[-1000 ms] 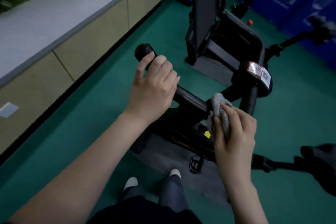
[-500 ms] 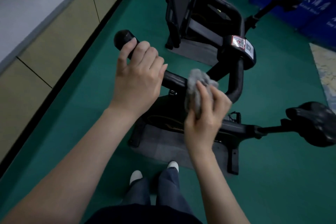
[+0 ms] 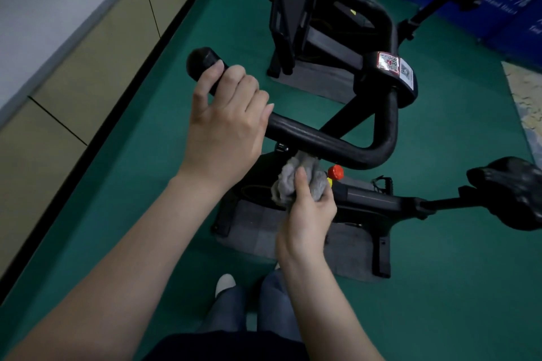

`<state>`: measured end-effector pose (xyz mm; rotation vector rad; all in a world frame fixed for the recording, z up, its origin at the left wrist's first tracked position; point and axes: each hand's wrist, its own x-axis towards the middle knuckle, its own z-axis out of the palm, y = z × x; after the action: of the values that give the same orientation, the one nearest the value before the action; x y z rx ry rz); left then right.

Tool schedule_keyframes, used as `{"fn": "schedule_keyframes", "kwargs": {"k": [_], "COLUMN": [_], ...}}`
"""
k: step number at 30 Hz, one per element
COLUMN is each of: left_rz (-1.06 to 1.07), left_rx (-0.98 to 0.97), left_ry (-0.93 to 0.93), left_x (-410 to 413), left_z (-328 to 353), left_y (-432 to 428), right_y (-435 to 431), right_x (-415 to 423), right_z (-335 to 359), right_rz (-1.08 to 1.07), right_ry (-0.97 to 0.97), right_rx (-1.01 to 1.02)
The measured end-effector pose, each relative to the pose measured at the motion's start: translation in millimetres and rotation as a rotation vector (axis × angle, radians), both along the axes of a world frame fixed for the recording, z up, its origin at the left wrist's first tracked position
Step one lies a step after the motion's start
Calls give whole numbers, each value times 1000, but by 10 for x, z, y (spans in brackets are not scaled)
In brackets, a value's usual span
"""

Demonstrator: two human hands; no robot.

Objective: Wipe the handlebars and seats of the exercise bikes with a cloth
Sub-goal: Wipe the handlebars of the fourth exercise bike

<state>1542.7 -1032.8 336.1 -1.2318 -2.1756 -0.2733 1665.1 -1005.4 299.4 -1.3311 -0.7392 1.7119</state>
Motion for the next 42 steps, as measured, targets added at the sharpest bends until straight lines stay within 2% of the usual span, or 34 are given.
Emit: {"fn": "schedule_keyframes", "kwargs": {"k": [7, 13, 20, 24, 27, 31, 35, 38, 42], "left_rz": [-24, -27, -27, -26, -25, -34, -35, -31, -24], "left_rx": [10, 40, 62, 69, 81, 99, 125, 132, 128], "left_ry": [21, 31, 23, 30, 44, 33, 27, 18, 9], "left_x": [-15, -18, -35, -25, -23, -21, -19, -7, -1], "left_z": [15, -10, -43, -48, -47, -53, -62, -71, -73], "left_y": [-10, 6, 20, 32, 34, 36, 46, 57, 56], "right_y": [59, 90, 205, 107, 72, 158, 269, 248, 200], "right_x": [-290, -307, 16, -202, -276, -32, 259, 215, 139], "right_z": [158, 147, 72, 78, 96, 86, 41, 28, 25], "right_rz": [153, 269, 123, 250, 324, 153, -58, -27, 34], "right_ry": [324, 359, 269, 160, 197, 229, 47, -117, -210], "right_rx": [-148, -124, -23, -10, -38, -67, 26, 167, 257]}}
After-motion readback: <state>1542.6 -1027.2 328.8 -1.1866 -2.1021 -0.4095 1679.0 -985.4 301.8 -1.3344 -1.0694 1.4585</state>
